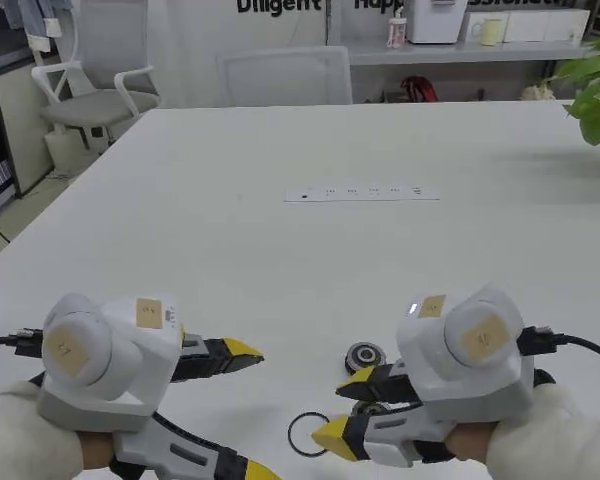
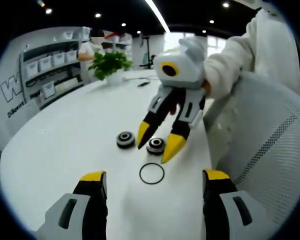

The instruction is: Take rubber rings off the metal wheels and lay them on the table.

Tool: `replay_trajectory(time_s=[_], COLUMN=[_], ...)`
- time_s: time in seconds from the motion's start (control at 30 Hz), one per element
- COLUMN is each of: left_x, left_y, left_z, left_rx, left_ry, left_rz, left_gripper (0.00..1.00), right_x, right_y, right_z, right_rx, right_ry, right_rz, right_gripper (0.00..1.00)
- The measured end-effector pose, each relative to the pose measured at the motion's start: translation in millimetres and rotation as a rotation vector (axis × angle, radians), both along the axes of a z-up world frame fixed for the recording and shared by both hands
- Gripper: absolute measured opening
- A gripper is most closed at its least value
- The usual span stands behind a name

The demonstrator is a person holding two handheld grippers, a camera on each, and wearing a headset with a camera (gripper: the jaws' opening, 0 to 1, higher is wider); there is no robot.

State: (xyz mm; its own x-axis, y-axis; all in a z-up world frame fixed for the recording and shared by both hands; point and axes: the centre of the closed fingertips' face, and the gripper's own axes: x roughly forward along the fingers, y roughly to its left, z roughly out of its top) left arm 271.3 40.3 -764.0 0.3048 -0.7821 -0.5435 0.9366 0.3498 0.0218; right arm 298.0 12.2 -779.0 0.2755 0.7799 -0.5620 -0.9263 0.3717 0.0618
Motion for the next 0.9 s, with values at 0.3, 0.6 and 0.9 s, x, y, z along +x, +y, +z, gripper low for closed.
replay_trajectory(time_s=[0.3,0.6,0.9], left_x=[1.3,3.3,5.8], left_y=[0.2,0.4,0.4], left_z=[1.7,3.8,8.1], left_rx=[-0.004,-0.005,-0.006], left_ry=[-0.006,-0.017,-0.028], left_rz=[0.003,0.009,0.023], left_gripper=[0.79,0.79,0.79], right_x=[25.5,43.6,56.6], right_y=[-17.0,-40.1,-60.8], right_z=[26.2,42.2,56.0], right_rx=[0.085,0.156,0.232], right_ry=[-0.024,-0.020,-0.007], right_rz=[-0.108,-0.200,-0.271], right_gripper=[0.29,0.32,0.33])
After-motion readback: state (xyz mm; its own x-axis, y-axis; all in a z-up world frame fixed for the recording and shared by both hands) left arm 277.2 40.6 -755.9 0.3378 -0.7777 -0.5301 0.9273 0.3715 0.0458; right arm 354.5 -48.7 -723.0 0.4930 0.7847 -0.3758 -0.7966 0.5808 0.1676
